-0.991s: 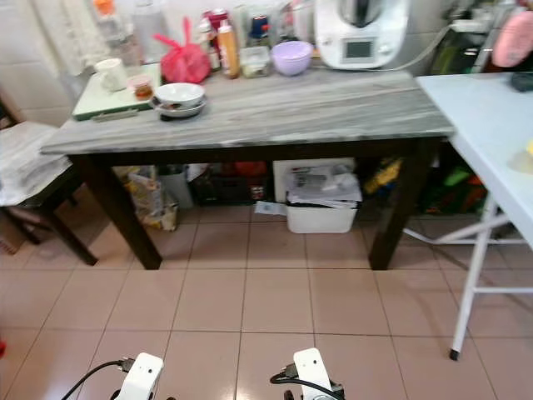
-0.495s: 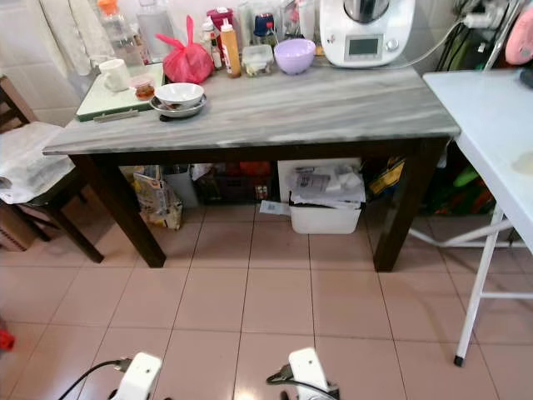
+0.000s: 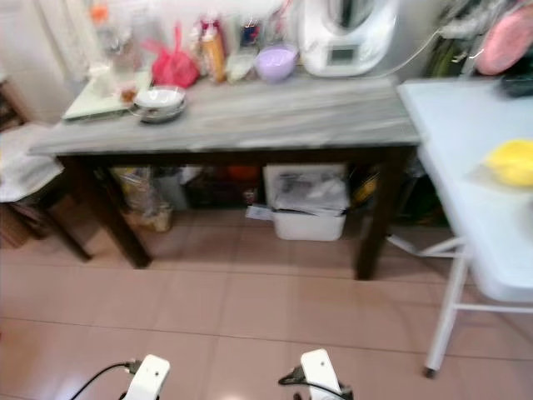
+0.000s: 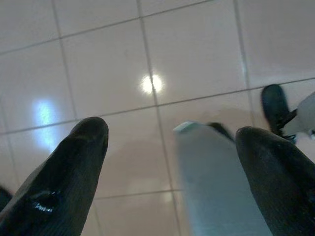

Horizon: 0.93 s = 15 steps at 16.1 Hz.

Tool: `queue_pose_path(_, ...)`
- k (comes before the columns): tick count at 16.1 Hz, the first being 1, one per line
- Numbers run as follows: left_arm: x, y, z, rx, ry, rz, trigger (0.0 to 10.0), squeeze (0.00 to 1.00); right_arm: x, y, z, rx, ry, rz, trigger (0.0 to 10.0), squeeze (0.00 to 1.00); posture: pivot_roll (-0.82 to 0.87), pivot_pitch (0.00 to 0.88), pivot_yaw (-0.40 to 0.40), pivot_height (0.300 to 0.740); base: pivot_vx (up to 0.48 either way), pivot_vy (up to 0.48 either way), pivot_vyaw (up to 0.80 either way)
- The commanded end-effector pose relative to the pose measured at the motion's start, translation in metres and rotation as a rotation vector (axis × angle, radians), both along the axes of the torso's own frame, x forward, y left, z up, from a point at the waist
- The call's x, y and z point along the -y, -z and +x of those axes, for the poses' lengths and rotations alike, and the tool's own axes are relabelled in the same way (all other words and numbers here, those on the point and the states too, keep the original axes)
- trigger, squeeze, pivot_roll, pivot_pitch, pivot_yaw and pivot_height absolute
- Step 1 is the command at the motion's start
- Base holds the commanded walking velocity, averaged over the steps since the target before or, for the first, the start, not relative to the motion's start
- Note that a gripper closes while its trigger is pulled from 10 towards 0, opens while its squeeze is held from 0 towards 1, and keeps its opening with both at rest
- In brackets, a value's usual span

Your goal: Setting the table

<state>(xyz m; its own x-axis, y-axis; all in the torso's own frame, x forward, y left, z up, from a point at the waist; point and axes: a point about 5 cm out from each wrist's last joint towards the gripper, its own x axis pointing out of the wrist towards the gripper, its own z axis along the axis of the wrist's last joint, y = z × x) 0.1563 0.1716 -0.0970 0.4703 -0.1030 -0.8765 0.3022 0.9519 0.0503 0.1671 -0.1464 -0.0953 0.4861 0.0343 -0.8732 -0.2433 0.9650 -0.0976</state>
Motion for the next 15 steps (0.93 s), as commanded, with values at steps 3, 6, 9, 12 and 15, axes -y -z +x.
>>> queue_pose_path(3,-0.013,0.0,-0.003,-0.007,-0.006,0.036,10.0,0.0,-0.014,0.0,-0.001,-0.005,-0.01,0.033,10.0,0.0,-0.16,0.0,0.105,0.74,0.0,-0.416,0.0)
queue_pose_path(6,-0.016,-0.002,0.0,0.015,-0.038,0.032,10.0,0.0,-0.014,0.001,-0.002,0.001,-0.005,0.038,10.0,0.0,-0.16,0.0,0.104,0.74,0.0,0.0,0.0)
queue_pose_path(9,-0.022,-0.012,0.019,0.115,-0.098,0.033,10.0,0.0,-0.015,-0.002,0.002,0.045,-0.072,0.031,10.0,0.0,-0.16,0.0,0.103,0.74,0.0,0.0,0.0)
queue_pose_path(12,-0.031,-0.026,0.044,0.217,-0.175,0.023,10.0,0.0,-0.017,-0.003,0.004,0.066,-0.095,0.05,10.0,0.0,-0.15,0.0,0.099,0.74,0.0,0.0,0.0)
queue_pose_path(15,-0.037,-0.049,0.077,0.364,-0.223,0.009,10.0,0.0,-0.018,-0.005,0.007,0.105,-0.097,0.05,10.0,0.0,-0.14,0.0,0.103,0.74,0.0,0.0,0.0)
